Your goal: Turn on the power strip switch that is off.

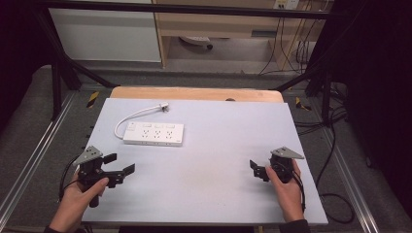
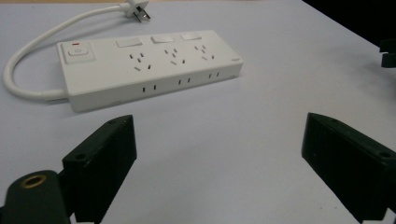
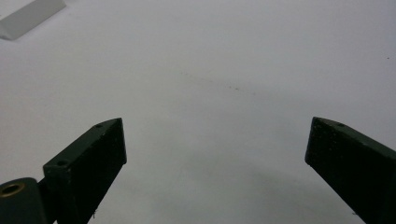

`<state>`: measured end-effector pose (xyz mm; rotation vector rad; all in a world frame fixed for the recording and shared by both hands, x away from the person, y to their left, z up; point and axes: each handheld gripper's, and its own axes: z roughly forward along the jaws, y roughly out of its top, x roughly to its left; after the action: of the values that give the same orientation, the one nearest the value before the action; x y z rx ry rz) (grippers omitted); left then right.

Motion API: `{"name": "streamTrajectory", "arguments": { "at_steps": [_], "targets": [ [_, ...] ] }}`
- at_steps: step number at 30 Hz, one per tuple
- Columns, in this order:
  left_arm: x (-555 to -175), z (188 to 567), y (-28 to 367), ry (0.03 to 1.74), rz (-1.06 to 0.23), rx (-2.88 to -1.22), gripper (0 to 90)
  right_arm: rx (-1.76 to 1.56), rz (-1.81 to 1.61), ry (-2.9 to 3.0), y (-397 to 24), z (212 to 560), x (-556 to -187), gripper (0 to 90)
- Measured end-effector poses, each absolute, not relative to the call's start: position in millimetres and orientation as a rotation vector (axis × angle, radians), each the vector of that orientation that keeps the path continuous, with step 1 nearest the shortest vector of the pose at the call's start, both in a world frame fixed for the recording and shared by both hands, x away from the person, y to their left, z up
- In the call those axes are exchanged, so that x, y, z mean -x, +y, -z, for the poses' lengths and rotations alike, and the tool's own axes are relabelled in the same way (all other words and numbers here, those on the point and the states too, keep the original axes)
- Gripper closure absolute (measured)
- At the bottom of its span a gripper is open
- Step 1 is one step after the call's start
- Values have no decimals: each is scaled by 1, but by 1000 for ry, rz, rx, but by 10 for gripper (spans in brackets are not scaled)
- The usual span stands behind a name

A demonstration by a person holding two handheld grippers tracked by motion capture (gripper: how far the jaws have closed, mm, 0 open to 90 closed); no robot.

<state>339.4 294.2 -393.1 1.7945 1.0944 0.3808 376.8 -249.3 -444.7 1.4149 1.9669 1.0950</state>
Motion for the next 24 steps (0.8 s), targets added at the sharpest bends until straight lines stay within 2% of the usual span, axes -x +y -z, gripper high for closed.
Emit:
{"name": "streamTrajectory", "arguments": {
  "at_steps": [24],
  "targets": [
    [-379, 354, 260, 1023, -409, -1857, 97, -1402, -1087, 1994, -247, 444, -375, 53]
  ]
}}
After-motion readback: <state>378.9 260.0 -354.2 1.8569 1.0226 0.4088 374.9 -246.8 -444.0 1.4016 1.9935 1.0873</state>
